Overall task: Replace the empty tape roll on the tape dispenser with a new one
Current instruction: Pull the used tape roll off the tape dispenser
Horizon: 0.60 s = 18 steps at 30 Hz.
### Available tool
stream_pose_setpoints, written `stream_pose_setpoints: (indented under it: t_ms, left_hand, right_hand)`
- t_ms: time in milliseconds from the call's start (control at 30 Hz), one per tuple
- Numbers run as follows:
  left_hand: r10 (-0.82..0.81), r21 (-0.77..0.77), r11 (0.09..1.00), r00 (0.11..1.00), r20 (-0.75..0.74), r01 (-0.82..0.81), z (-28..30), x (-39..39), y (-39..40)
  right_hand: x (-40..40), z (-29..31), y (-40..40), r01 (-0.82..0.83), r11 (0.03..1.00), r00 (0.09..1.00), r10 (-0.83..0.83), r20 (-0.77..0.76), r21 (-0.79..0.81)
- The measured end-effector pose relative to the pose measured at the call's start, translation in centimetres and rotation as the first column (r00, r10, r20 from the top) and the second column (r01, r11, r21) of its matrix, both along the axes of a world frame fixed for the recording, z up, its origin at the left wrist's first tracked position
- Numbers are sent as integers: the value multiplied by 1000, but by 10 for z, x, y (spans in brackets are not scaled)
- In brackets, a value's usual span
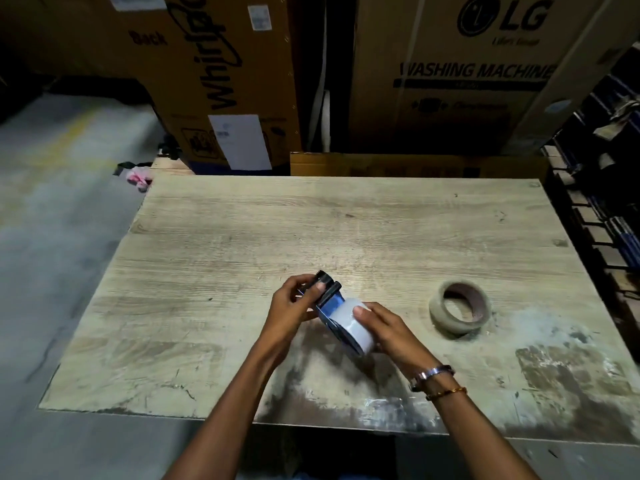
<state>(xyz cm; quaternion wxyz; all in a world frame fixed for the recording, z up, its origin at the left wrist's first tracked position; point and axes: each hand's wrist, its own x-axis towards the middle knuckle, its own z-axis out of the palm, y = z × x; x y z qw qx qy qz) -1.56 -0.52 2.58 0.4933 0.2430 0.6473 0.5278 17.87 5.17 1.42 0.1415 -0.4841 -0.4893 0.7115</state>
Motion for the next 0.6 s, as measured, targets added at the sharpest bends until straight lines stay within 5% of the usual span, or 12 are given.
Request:
stream_pose_setpoints:
  t_ms: [100, 333, 467, 600]
  left_hand:
    - [-37, 48, 998, 989, 143, 31, 4, -12, -9]
    - [-167, 102, 983, 976, 137, 154, 4, -31, -23]
    - [-160, 63, 986, 980, 117, 153, 4, -37, -22]
    - [-110, 21, 994, 978, 176, 108, 3, -45, -15]
  right_hand:
    - [-16, 6, -12, 84, 970, 988, -111, -110, -228]
    - [-41, 13, -27, 186, 890, 945, -277, -172, -415]
    - [-47, 19, -29, 164, 918, 965, -225, -135, -361]
    - [-42, 22, -20, 86, 996, 996, -87, -34, -34]
